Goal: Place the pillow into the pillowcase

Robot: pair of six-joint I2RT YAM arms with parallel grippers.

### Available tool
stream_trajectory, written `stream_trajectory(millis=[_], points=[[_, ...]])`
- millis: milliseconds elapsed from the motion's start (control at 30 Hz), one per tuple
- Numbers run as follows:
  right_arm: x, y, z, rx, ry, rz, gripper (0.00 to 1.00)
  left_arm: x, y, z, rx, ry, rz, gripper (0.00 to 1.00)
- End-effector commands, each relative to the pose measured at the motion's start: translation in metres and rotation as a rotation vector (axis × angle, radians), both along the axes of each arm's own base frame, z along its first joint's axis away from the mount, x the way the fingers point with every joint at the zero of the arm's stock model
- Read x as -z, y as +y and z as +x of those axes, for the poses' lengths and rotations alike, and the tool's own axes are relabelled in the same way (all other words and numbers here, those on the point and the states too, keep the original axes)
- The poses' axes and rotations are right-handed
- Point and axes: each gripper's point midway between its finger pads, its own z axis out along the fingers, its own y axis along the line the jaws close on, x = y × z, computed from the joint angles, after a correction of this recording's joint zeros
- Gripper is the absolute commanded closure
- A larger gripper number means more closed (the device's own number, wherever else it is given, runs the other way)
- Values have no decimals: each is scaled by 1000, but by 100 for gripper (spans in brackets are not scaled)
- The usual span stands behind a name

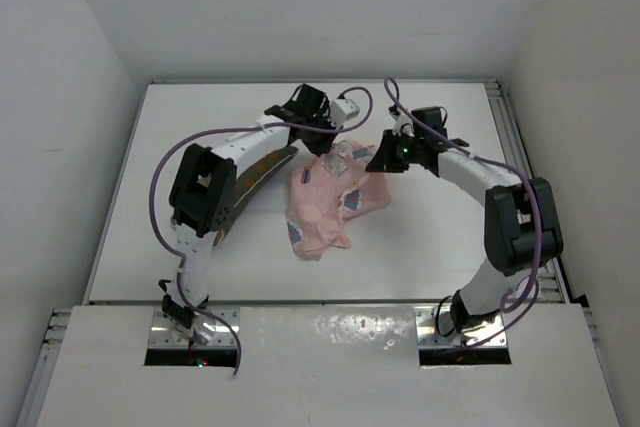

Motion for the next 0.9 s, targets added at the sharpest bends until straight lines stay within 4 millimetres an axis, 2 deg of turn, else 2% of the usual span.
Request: stream_trajectory(millis=[0,33,67,100,167,200,233,333,400,433,500,533,567,600,633,667,700,733,833,867], points=[[-34,-30,18,155,-90,57,100,-83,9,31,-80,-149,-107,100],[-31,-54,22,235,-78,72,100,-101,14,33,-92,-179,-130,100],[-36,-62,25,284,-74,100,100,-135,24,35,-118,-236,-164,100],[-44,-80,32,343,-99,100,100,-156,30,39,-142,-279,-177,100],[-51,-87,36,364,-125,90,100,-188,43,43,-167,-332,-180,100],[-58,-102,41,402,-153,73,100,-195,49,41,-178,-332,-166,100],[-66,-106,45,407,-181,63,100,-211,51,43,-184,-362,-171,100],[-85,-119,55,421,-253,-5,100,-227,57,38,-197,-388,-157,100],[-90,-126,59,428,-265,-50,100,-229,55,31,-199,-369,-166,100],[-102,-127,68,426,-290,-60,98,-228,50,27,-185,-359,-172,100],[-119,-117,73,383,-303,-74,74,-219,34,16,-142,-332,-167,100],[-120,-95,71,322,-312,-87,45,-214,30,14,-131,-323,-159,100],[-123,-84,71,299,-319,-94,36,-213,21,9,-107,-321,-153,100],[-128,-57,68,251,-339,-87,31,-210,16,7,-99,-313,-151,100],[-129,-45,68,262,-332,-64,23,-210,14,6,-96,-310,-153,100],[-130,-34,67,266,-327,-31,8,-212,10,5,-95,-306,-161,100],[-132,-15,68,265,-337,22,3,-214,9,4,-96,-307,-166,100],[-133,-5,69,305,-297,92,2,-214,8,4,-101,-306,-169,100],[-123,13,81,372,-213,175,2,-215,6,3,-107,-309,-165,100],[-107,18,87,388,-174,164,4,-214,7,2,-107,-305,-163,100]])
